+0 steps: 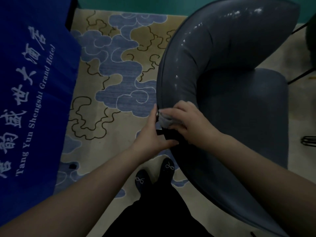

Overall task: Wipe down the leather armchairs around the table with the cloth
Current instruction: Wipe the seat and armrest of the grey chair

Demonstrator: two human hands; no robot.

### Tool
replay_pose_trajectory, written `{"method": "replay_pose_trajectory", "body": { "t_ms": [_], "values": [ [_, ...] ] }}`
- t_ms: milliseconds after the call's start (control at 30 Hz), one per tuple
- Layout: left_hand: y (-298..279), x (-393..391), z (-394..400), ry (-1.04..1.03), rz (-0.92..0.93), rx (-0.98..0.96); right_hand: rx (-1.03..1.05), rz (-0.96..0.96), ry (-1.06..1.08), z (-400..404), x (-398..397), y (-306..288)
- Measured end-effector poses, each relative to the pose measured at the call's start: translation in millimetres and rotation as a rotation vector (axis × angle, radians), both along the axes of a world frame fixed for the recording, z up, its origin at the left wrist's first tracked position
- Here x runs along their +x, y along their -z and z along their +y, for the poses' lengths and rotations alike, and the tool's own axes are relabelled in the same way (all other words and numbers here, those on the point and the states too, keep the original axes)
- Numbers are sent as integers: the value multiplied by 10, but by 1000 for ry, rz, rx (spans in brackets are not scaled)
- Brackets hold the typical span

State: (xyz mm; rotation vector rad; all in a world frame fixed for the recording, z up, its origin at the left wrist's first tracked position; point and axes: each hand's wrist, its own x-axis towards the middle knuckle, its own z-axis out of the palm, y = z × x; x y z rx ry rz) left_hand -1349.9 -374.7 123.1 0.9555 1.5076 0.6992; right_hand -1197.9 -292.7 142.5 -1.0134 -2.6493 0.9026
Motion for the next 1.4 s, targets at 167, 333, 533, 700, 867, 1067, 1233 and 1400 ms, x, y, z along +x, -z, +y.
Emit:
{"method": "replay_pose_trajectory", "body": {
  "t_ms": [167,333,533,700,867,1067,1233,1400],
  "values": [
    [-22,35,-26,-22,-20,9,57,38,-120,-125,202,38],
    [20,47,64,-37,16,32,144,172,235,430,-123,192],
    [27,-45,296,-26,54,59,-82,324,433,409,-86,350],
    [-22,-106,446,-17,62,62,46,291,308,-37,215,392],
    [34,-100,453,-22,71,48,264,279,268,735,-232,346],
    [38,-124,622,-39,105,60,181,315,539,1305,-496,316],
    [4,-239,974,6,164,102,68,351,425,610,-105,423],
    [34,-393,1342,64,161,113,115,310,476,906,-316,353]
  ]
}}
